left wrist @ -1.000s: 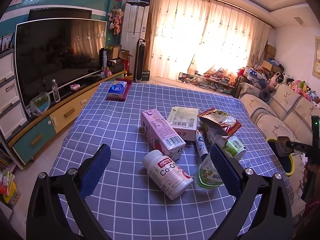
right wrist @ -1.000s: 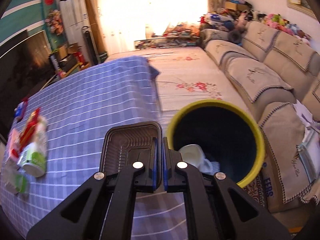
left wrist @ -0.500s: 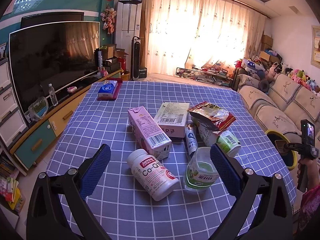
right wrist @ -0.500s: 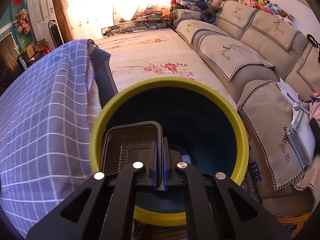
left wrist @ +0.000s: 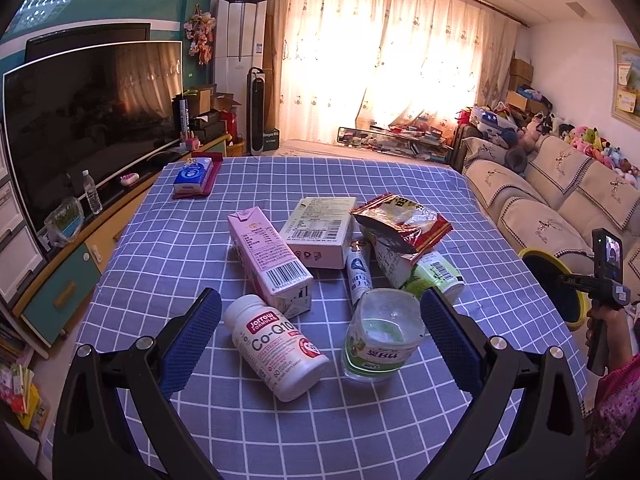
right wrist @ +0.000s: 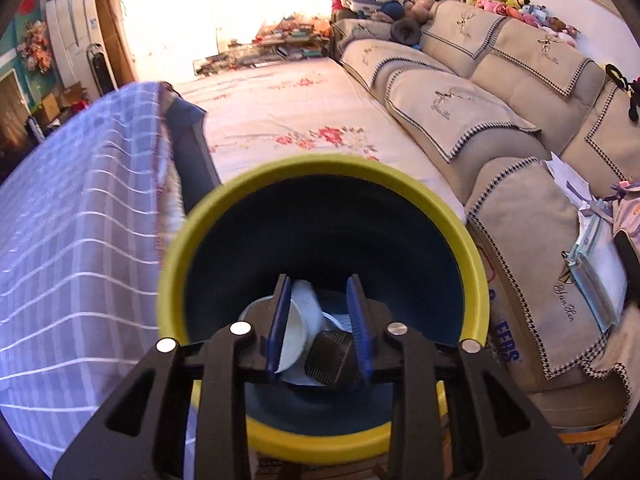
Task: Collect trash
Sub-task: 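Carry the black tray over the bin and open the right gripper, then grasp the clear plastic tub with the left gripper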
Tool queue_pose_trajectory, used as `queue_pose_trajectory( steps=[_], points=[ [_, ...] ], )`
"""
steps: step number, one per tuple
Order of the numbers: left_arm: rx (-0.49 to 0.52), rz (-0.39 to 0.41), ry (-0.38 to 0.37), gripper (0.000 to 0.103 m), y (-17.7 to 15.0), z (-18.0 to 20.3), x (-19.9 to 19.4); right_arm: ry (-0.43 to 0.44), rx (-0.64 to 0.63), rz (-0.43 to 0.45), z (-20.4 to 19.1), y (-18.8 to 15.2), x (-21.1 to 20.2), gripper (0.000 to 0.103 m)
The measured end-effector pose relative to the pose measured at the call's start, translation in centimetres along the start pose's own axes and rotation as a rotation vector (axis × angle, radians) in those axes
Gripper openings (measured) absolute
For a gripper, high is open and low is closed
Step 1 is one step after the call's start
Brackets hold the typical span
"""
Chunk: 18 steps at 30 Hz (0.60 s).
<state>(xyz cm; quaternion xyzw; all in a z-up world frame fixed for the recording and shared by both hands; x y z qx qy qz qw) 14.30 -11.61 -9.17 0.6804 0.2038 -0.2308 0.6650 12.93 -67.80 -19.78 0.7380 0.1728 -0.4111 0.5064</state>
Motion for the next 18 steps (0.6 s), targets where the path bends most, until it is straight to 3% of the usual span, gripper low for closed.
queue_pose_trajectory(
  steps=[10,18],
  points=[
    [0.039,-0.034,-0.083,0.098,-0.7,1.9,0.7,0.112,-0.039,0.070,-3.0,-0.7,-4.8,0.039],
    [0.119,-0.068,-0.083,0.094,-1.0,4.4,3.1,0.157,-0.057,0.071,-4.4,-1.1,-6.1,0.040]
  ],
)
Point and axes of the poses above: each gripper's, at about its wrist camera, not at the fingertips, and x roughly the way its jaws point, z to its right, y to its top, the point moved 2 cm from there along x, roughly the way its jaws point, and after that the axes turned 9 degrees about y, right-handed, at the moved point
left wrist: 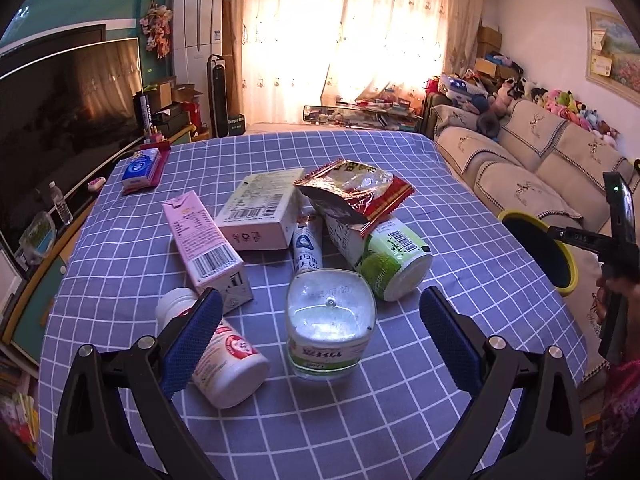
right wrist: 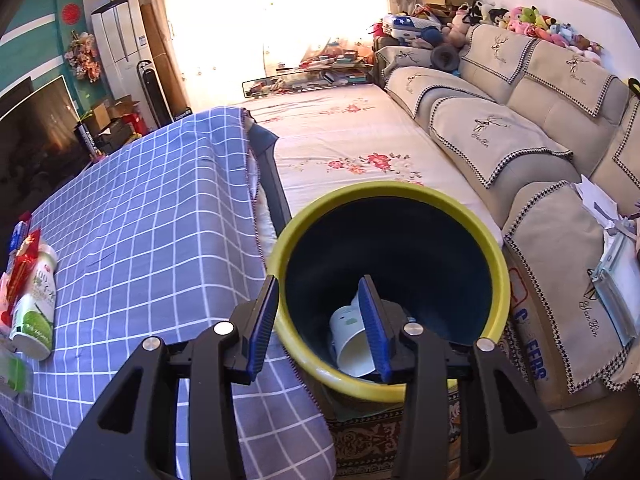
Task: Collect trash
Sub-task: 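Grasp the clear plastic tub with the left gripper, then carry the clear tub over the bin and open the left gripper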
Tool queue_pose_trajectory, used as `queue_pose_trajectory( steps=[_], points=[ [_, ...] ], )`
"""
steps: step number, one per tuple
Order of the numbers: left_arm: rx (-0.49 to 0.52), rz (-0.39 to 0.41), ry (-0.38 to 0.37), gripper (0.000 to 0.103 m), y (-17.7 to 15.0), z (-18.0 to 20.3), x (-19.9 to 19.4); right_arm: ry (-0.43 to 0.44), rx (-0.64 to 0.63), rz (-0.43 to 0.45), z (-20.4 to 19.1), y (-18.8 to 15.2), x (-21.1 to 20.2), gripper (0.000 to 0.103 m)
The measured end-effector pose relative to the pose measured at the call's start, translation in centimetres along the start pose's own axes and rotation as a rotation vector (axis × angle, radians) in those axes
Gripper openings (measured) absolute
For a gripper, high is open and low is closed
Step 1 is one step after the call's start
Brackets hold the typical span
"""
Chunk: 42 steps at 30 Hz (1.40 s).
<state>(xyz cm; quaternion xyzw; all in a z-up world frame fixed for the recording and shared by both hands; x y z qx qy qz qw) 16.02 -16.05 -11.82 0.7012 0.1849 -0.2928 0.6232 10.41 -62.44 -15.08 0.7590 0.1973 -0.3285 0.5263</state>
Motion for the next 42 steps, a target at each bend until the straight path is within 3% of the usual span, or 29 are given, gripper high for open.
queue_pose_trajectory(
  steps=[11,14,29,35,42],
  points=[
    [-0.001,-0.090,0.003,0.063,-0.3,0.4,3.2,0.031,0.005,-0.024,-0.2,-0.4,0.8,0.040],
    [0.000,-0.106,-0.019,0.050,-0.4,0.6,3.4,0.037,0.008,-0.025,-0.1,-0.4,1.0,0.040],
    [0.024,-0.031,-0.093,0.050,1.5,2.1,-0.7,0.057,0.009,0.004,0.1,-0.6,-0.2,0.040],
    [0.074,0.000,-0.177,0.050,3.4,5.5,-1.7,0.027,0.021,0.037,1.4,-0.5,-1.6,0.040],
    [0.162,-0.008,-0.327,0.050,6.5,13.0,-0.6,-0.027,0.077,0.085,5.6,-0.5,-3.9,0.040]
  ],
)
Point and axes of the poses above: each gripper's, at about its wrist camera, not at the fingertips, and x roughly the way its jaws point, z to its right, y to its top, the point moved 2 cm from there along x, roughly the way its jaws point, and after that the axes turned 9 degrees about y, right-handed, at the moved point
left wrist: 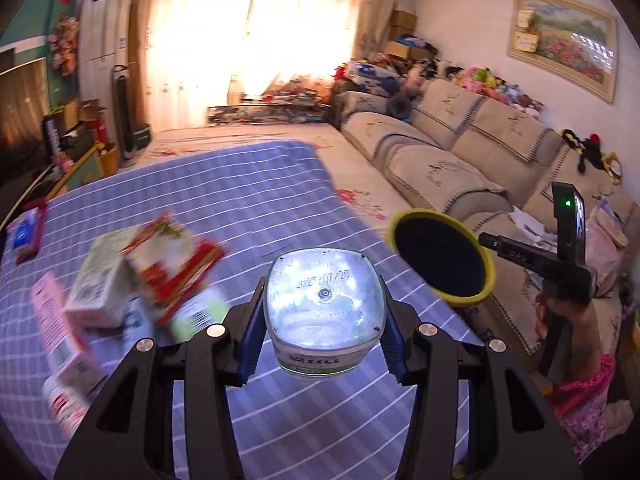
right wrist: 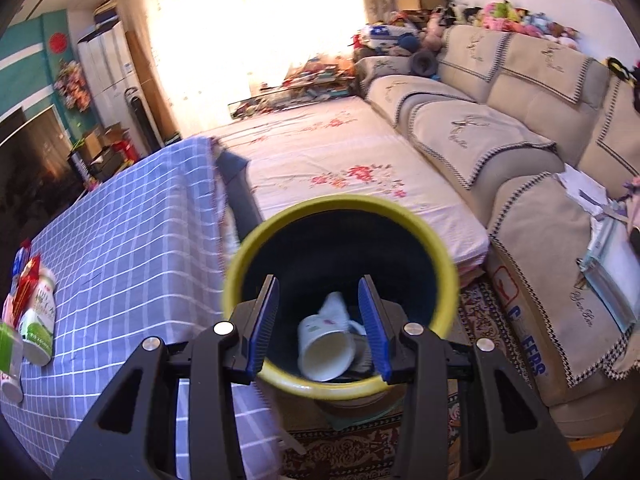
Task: Collect trash
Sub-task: 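Carry the clear tub over the bin and open the left gripper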
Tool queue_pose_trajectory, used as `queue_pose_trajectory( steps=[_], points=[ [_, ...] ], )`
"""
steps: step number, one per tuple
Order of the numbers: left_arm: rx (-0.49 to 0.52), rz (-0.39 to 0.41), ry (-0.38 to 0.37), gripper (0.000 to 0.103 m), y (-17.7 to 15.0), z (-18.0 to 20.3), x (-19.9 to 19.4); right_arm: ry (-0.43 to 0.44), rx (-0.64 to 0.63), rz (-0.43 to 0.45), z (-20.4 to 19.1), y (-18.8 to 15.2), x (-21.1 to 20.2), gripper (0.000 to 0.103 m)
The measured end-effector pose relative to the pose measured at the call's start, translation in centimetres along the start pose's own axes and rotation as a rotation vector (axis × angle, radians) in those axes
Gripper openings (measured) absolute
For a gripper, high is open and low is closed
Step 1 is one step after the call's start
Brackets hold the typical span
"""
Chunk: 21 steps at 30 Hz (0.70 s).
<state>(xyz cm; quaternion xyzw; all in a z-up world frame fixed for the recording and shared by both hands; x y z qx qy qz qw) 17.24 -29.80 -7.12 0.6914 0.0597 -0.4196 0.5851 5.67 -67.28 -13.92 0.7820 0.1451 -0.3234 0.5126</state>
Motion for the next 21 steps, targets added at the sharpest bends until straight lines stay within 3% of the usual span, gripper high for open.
queue_pose_trajectory(
  steps=[9,17,21],
  points=[
    [0.147,-0.060,-0.170,0.050,5.4,11.6,7.5,-0.056,0.119,0.034,7.4,-0.5,-1.8,0.040],
    [0.207,-0.178,-0.216,0.050,7.5,20.3,17.9,-0.089,0.186,0.033,12.1,-1.2,-2.2,0.040],
    [0.239,-0.239,-0.185,0.050,7.1,23.0,22.5,-0.090,0.202,0.025,13.2,-1.6,-2.0,0.040]
  ],
)
Point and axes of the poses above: each gripper's, at about its wrist camera, not at the fingertips, and x roughly the way its jaws point, z to its right, y to its top, the point moved 2 cm from there along x, roughly the way its jaws point, and after that the axes turned 9 degrees about y, right-handed, at the moved point
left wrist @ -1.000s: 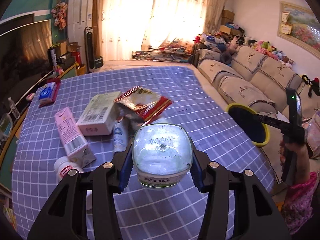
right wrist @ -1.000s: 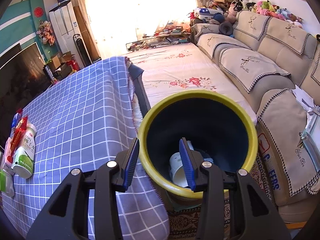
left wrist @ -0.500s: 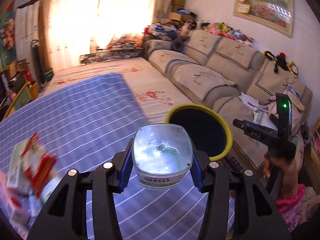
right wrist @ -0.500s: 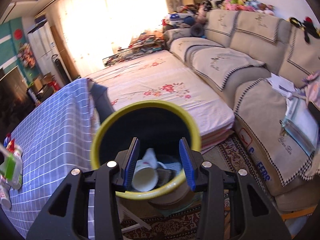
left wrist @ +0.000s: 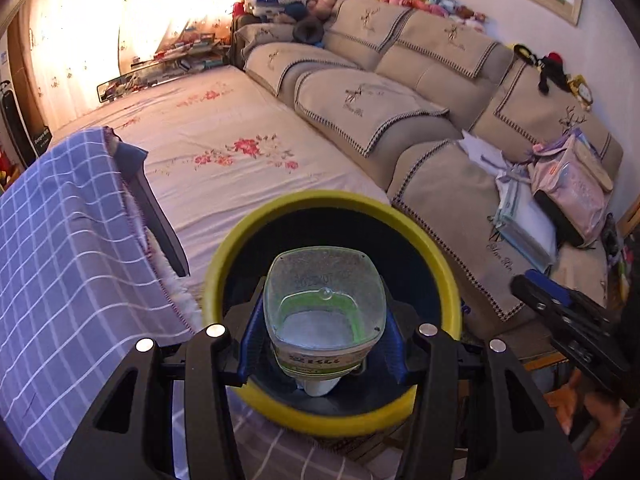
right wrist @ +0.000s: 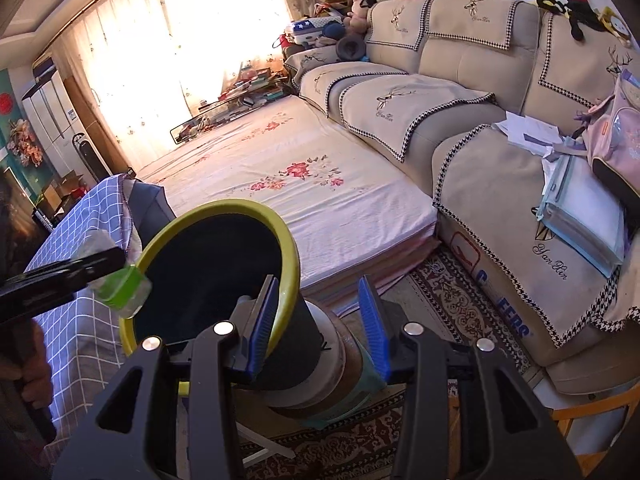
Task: Collect trash
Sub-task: 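Carry the clear tub over the bin and open the left gripper, then move the right gripper over the red snack bag on the table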
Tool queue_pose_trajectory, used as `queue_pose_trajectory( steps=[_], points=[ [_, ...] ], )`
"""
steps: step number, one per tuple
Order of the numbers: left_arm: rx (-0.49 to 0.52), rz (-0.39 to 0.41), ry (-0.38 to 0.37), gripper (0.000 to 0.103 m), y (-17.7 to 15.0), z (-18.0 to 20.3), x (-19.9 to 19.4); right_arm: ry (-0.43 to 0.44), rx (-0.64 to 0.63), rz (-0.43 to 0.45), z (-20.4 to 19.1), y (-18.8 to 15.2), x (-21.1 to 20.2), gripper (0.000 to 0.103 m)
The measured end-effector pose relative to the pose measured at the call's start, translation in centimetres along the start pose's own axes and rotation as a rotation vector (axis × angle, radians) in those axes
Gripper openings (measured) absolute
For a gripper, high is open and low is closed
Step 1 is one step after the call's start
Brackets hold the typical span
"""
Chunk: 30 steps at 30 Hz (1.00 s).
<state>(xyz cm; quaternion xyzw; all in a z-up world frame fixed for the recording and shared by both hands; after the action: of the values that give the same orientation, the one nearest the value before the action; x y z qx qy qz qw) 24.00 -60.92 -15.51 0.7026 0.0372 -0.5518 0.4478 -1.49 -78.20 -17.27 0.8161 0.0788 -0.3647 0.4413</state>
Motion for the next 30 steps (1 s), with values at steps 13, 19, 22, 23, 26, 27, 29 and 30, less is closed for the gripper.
queue_pose_trajectory(
  steps=[13,19,22,23,26,27,29,30],
  points=[
    [-0.091,0.109,0.077,0.076,0.4,-3.2,-3.6,0.024,-0.005,0.000,-0.7,-0.2,-0.4,0.040],
    [-0.165,0.260,0.102,0.088,-2.6,-6.4,-13.3,0.061,-0.051,-0.017,-3.5,-0.8,-0.3,0.041],
    [-0.196,0.321,0.140,0.091,-5.2,-8.7,-17.6,0.089,-0.089,-0.031,-5.9,-1.3,-0.2,0.042],
    [-0.211,0.343,0.158,0.092,-6.2,-9.6,-19.2,0.098,-0.101,-0.035,-6.6,-1.5,-0.1,0.042],
    [-0.240,0.387,0.211,0.092,-8.7,-12.2,-22.9,0.130,-0.150,-0.048,-9.5,-2.0,0.0,0.043],
    [-0.256,0.402,0.233,0.092,-9.5,-13.3,-24.2,0.143,-0.170,-0.053,-10.7,-2.2,0.1,0.044],
    [-0.285,0.425,0.269,0.093,-11.0,-15.2,-26.2,0.169,-0.209,-0.062,-13.1,-2.7,0.1,0.044],
    [-0.305,0.435,0.292,0.093,-11.9,-16.5,-27.4,0.182,-0.230,-0.066,-14.4,-3.0,0.1,0.044]
  ],
)
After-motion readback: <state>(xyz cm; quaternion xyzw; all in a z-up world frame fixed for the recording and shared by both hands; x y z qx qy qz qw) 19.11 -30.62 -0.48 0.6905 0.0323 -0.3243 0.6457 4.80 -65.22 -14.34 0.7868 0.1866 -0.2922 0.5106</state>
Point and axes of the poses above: each gripper's, at about its wrist camera, not at the fingertips, and x roughly the way its jaws point, z to its right, y to its top, the point moved 2 cm from there along x, roughly the way its jaws point, and after that the axes turned 9 degrees about y, right-handed, at the moved point
